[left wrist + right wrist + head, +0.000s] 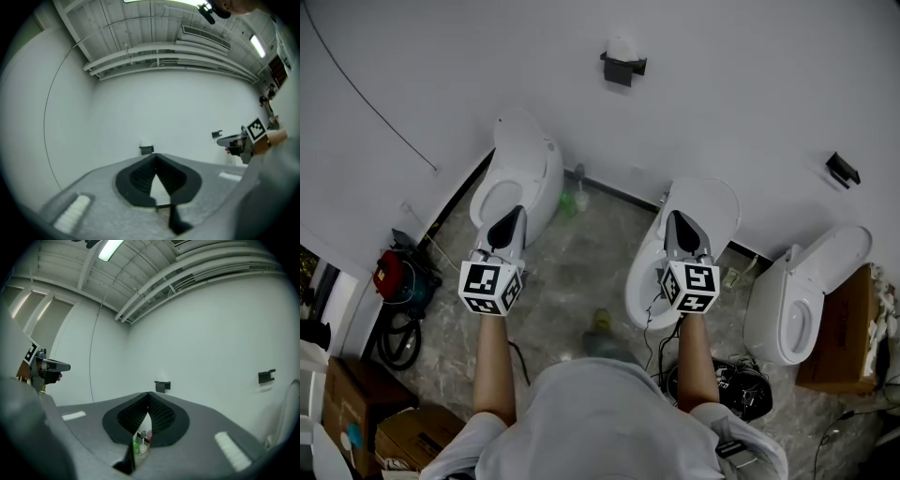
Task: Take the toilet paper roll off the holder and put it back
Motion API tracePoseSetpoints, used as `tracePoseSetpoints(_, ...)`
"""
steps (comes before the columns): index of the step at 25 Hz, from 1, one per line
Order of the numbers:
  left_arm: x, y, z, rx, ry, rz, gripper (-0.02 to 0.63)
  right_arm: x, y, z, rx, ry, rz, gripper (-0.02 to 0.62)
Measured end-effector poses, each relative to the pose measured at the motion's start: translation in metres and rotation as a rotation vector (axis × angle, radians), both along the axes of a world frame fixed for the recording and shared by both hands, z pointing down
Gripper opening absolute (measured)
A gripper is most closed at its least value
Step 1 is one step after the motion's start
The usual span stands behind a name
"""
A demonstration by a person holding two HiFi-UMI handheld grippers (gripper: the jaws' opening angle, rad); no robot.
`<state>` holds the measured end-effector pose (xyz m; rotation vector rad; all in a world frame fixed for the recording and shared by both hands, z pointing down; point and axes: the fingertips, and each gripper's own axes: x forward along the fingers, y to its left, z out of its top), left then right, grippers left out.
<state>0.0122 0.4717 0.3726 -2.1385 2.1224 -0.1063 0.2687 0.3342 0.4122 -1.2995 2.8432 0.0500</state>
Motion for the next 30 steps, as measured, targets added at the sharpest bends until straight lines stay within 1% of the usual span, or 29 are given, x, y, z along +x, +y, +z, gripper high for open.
tracePoseSetpoints(13, -0.051, -0.107, 0.017, -0.039, 0.004, -0.012, -0.001, -0.046, -0.111, 0.017, -0.028, 0.003, 0.002, 0.0)
tracePoseSetpoints(22, -0.068, -0.18, 0.034, -0.079, 0.001, 0.003, 0.0, -0.063, -0.179, 0.038, -0.057, 0.006, 0.016, 0.0)
tracePoseSetpoints(30, -0.088, -0.234, 0.02, -0.077, 0.0, -0.01, 0.0, -0.083, -0.237, 0.025, -0.06, 0.003, 0.005, 0.0)
